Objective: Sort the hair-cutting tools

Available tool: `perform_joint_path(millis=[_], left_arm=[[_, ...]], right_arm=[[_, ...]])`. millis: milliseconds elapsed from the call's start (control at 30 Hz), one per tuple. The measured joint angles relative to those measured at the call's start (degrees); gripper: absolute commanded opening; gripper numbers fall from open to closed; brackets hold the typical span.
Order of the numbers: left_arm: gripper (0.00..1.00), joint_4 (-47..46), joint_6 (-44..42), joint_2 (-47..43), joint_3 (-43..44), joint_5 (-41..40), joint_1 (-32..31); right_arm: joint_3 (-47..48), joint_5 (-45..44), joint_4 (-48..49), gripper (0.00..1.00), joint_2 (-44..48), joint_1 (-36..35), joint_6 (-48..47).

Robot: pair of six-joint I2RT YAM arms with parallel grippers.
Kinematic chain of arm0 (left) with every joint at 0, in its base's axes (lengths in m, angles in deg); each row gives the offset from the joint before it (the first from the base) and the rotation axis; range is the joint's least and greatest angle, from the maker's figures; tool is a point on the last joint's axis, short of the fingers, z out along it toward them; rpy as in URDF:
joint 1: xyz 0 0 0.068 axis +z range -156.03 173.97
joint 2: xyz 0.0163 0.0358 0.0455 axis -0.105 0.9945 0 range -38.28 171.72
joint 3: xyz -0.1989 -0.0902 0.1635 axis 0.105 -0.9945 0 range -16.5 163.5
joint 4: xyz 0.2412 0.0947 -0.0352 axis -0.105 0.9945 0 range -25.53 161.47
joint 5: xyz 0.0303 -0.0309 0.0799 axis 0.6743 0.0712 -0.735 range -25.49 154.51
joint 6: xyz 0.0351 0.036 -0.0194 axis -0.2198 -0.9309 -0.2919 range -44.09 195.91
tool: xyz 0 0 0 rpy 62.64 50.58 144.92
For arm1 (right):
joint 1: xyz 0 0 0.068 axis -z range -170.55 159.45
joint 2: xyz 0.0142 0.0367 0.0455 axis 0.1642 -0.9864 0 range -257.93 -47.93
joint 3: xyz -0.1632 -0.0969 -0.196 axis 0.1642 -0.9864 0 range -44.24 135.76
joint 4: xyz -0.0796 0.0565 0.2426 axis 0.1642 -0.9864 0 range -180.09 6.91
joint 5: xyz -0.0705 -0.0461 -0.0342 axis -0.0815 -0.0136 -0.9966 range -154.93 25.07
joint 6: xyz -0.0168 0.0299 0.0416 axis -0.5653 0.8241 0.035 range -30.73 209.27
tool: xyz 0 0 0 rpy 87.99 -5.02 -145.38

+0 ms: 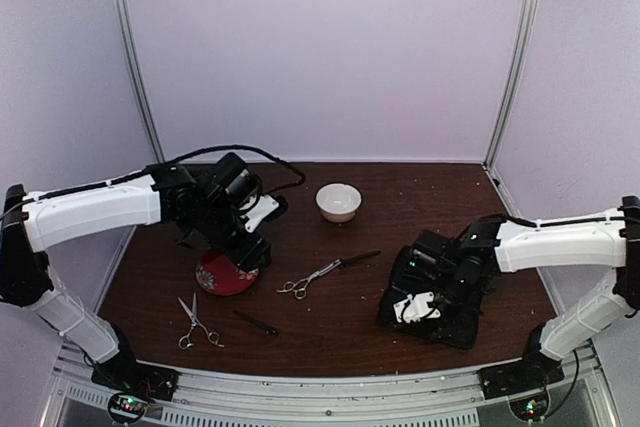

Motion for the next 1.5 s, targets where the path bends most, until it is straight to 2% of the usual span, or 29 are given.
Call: perform_joint_path(millis=[133,233,400,600,933,1233,1500], left_arm=[[0.40,0.5,-0.2,6.6,0.4,0.9,-0.3],[0.37,1.0,-0.2,11.9,1.9,1.4,-0.3],[0.33,1.0,-0.2,18.5,6.4,2.1,-0.3],[0.29,1.0,-0.2,25.2,11.1,2.1,-0.3],[0.27,1.1,-0.2,31.6,13.7,1.8,-0.3],[0.22,1.2,-0.3,34.0,15.4,0.8,-0.3],[0.24,1.4,-0.2,34.5,16.1,0.3,-0.3]], right_arm=[[0.6,0.2,-0.1,0.49,10.6,1.7,1.0],[1.5,1.0,0.2,0.48,18.2,5.9,2.6],[0.9,0.3,1.1,0.46,23.7,14.6,4.5],[-3.6,-2.6,2.2,0.47,23.1,24.0,5.8],[-4.9,-8.1,5.9,0.51,18.5,31.8,7.1],[-4.3,-8.6,7.7,0.51,16.6,33.9,8.7],[-4.3,-8.7,8.2,0.51,16.6,34.9,9.1]])
